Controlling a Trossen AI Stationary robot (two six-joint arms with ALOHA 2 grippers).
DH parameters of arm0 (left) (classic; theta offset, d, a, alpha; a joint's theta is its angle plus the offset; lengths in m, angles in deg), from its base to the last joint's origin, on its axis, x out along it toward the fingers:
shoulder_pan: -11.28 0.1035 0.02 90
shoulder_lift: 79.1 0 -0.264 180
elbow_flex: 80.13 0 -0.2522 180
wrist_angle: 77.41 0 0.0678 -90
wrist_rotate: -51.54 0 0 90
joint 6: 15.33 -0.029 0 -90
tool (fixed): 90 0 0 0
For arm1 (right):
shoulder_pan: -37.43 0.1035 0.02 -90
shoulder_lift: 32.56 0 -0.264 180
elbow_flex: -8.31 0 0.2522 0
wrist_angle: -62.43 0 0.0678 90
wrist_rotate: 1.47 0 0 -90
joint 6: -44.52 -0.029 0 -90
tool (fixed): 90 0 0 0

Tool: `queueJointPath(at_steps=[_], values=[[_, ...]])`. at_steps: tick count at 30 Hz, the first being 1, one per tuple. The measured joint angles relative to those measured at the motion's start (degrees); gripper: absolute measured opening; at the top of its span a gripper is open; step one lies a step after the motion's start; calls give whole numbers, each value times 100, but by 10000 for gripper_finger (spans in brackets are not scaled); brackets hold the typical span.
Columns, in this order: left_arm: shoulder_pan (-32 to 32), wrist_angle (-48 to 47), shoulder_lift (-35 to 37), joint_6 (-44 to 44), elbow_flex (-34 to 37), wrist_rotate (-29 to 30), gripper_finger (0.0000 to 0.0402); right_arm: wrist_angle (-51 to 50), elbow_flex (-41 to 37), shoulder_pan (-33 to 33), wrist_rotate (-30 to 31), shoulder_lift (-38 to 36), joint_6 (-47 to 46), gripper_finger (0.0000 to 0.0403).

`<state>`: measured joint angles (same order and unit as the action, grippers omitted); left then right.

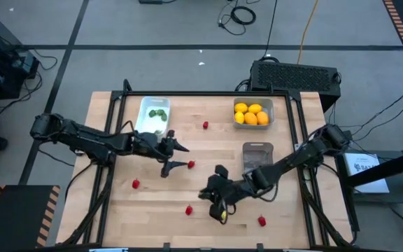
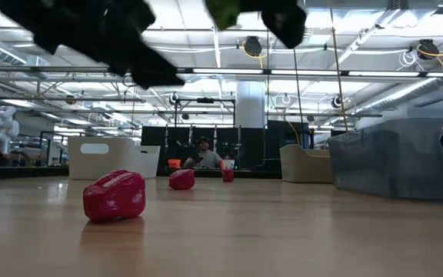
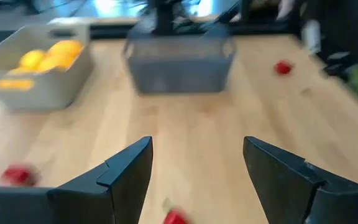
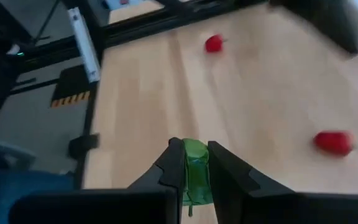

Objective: Sort produce into baskets
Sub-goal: Put the green chili pepper into the white bin

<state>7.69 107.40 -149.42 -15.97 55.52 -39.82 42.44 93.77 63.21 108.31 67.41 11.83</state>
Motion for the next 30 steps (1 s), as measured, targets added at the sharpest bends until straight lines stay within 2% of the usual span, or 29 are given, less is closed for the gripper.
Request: queueJointPath(at_steps=[7, 10, 14, 19, 26, 30], values=[[133, 1085, 556, -323, 1120, 949, 258, 124, 0, -896, -54, 27, 593, 47], [398, 1121, 972, -612, 1364, 1212, 258, 433, 0, -1412, -85, 150, 921, 47], [804, 1066, 1597, -908, 1510, 1215, 258, 1335, 0, -2130, -769, 472, 1404, 47], [1522, 612, 2305, -1170, 1515, 1265, 258, 3062, 0, -2881, -1803, 1067, 1859, 47], [2538, 14, 2673, -895, 1517, 942, 258, 5612, 165, -3550, -1859, 2310, 2009, 47], [3120, 264, 2650, -855, 1517, 942, 258, 6106, 842, -3823, -1857, 3075, 1965, 47]])
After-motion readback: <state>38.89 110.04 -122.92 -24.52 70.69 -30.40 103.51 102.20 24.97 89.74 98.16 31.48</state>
